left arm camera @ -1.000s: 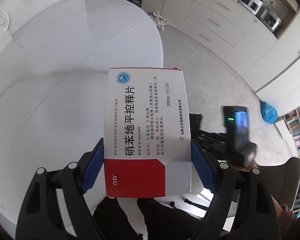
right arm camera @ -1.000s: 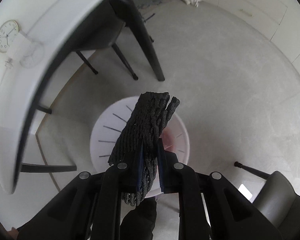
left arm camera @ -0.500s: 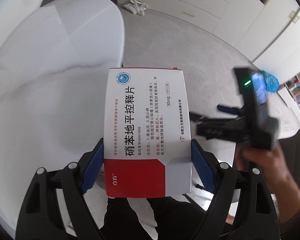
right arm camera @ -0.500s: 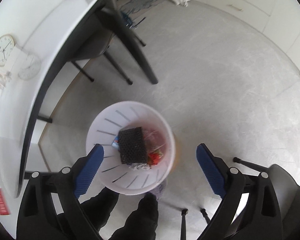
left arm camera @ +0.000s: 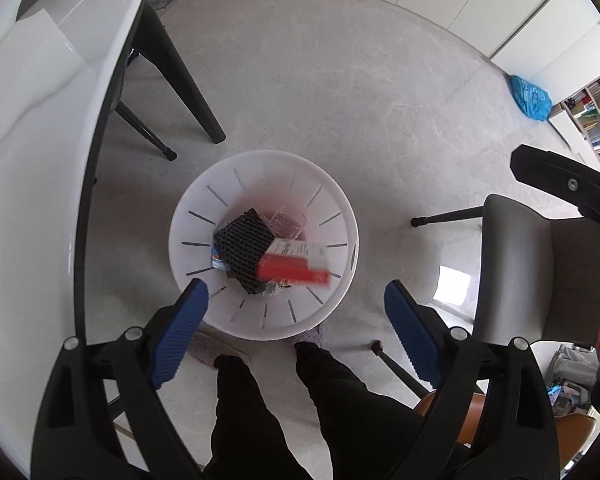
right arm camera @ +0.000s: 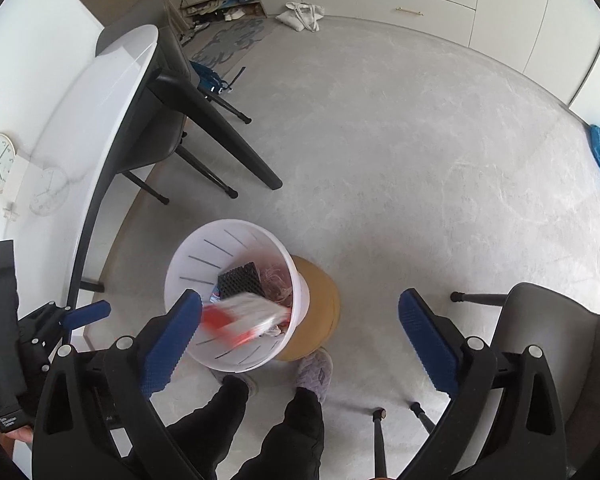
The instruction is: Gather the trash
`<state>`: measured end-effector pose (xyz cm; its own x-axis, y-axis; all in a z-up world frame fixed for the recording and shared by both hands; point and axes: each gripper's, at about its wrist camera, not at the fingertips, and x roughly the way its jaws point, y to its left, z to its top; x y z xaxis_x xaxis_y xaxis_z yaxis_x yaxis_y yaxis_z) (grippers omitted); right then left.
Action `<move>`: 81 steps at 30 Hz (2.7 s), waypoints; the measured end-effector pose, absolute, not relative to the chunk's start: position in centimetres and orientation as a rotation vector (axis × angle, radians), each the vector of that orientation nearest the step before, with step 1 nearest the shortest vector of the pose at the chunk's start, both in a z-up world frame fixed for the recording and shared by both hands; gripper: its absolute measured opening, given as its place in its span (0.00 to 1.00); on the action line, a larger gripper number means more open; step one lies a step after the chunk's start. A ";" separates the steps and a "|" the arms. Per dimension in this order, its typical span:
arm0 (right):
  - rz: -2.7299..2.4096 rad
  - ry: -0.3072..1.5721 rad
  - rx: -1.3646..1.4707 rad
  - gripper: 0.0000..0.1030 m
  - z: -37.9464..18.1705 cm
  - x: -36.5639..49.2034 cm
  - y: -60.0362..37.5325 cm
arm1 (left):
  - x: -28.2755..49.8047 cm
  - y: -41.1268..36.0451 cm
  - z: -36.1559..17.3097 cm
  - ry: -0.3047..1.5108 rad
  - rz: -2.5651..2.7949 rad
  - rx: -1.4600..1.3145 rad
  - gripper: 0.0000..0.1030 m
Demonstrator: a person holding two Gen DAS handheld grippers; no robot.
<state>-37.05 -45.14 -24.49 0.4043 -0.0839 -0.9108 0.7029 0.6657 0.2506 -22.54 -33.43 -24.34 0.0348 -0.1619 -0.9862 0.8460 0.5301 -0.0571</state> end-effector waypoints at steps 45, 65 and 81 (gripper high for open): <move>-0.191 0.435 0.023 0.98 16.6 -10.9 -22.8 | -4.8 -6.4 19.8 0.494 -0.110 0.020 0.92; -0.250 0.417 0.064 0.98 16.8 -11.8 -22.9 | -4.5 -8.2 20.2 0.523 -0.162 0.003 0.92; -0.250 0.418 0.074 0.98 16.4 -12.0 -22.9 | -5.1 -8.7 19.6 0.537 -0.175 0.019 0.92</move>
<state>-12.04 -22.85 16.39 0.8836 -0.2247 -0.4107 0.2551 0.9667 0.0199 -5.10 -8.70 19.59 0.8446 -0.1611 -0.5105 0.1708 0.9849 -0.0282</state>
